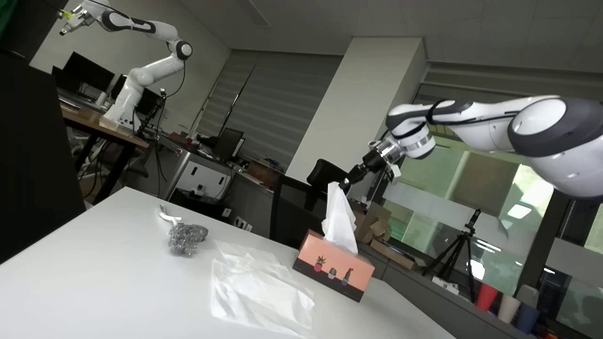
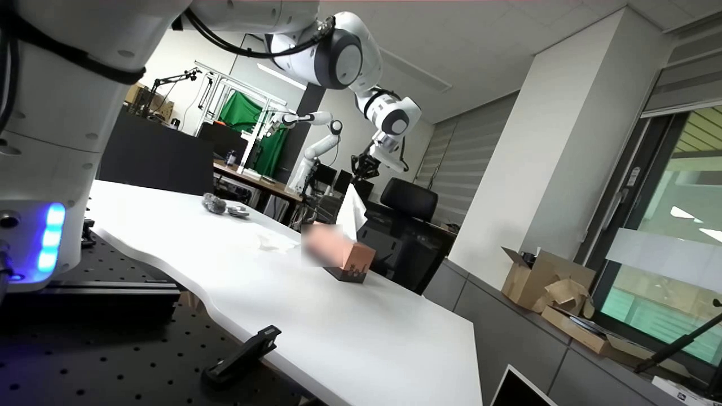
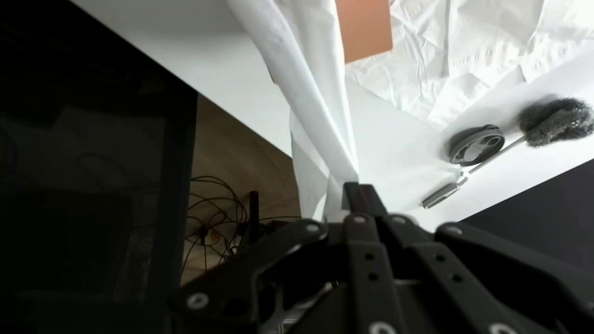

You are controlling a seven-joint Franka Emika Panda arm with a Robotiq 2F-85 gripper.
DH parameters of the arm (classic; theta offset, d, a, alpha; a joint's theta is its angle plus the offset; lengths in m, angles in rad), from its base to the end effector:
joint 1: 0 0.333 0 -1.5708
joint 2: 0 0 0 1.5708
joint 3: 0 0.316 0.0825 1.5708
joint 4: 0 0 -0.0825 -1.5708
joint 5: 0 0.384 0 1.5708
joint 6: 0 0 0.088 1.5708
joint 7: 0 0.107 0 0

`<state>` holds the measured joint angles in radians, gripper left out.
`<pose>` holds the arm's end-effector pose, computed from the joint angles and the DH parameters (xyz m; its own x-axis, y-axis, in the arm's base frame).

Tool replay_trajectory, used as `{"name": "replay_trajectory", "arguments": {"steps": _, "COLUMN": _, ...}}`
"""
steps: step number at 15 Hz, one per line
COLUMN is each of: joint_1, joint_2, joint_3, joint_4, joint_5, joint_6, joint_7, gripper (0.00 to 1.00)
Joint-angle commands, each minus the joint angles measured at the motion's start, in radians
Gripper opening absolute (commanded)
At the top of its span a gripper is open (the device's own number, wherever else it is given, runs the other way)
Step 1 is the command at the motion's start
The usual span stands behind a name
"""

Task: Remove two tissues from the box and put them on the table

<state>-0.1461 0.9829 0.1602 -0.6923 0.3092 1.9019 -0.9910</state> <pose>0.8083 -0.0336 0.4077 0.5953 0.6542 0.4665 0.7610 -0.6453 -0.0662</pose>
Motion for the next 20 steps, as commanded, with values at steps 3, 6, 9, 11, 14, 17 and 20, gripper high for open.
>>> {"name": "replay_trajectory", "arguments": {"steps": 3, "joint_1": 0.149, "joint_2": -0.177, "joint_3": -0.043, "joint_4": -0.201, "joint_5": -0.096, "joint_6": 0.095, "joint_7": 0.073, "gripper": 0.0}}
{"name": "replay_trajectory", "arguments": {"steps": 6, "joint_1": 0.221, "joint_2": -0.278, "joint_3": -0.048, "joint_4": -0.352, "joint_5": -0.146, "joint_6": 0.126, "joint_7": 0.074, "gripper": 0.0}}
{"name": "replay_trajectory", "arguments": {"steps": 9, "joint_1": 0.261, "joint_2": -0.387, "joint_3": -0.048, "joint_4": -0.484, "joint_5": -0.183, "joint_6": 0.108, "joint_7": 0.074, "gripper": 0.0}}
{"name": "replay_trajectory", "arguments": {"steps": 11, "joint_1": 0.274, "joint_2": -0.457, "joint_3": -0.037, "joint_4": -0.572, "joint_5": -0.177, "joint_6": 0.093, "joint_7": 0.07, "gripper": 0.0}}
{"name": "replay_trajectory", "arguments": {"steps": 14, "joint_1": 0.26, "joint_2": -0.561, "joint_3": 0.009, "joint_4": -0.717, "joint_5": -0.11, "joint_6": 0.094, "joint_7": -0.003, "gripper": 0.0}}
{"name": "replay_trajectory", "arguments": {"steps": 17, "joint_1": 0.262, "joint_2": -0.521, "joint_3": 0.029, "joint_4": -0.664, "joint_5": -0.115, "joint_6": 0.083, "joint_7": 0.011, "gripper": 0.0}}
{"name": "replay_trajectory", "arguments": {"steps": 20, "joint_1": 0.263, "joint_2": -0.537, "joint_3": 0.036, "joint_4": -0.69, "joint_5": -0.116, "joint_6": 0.084, "joint_7": 0.01, "gripper": 0.01}}
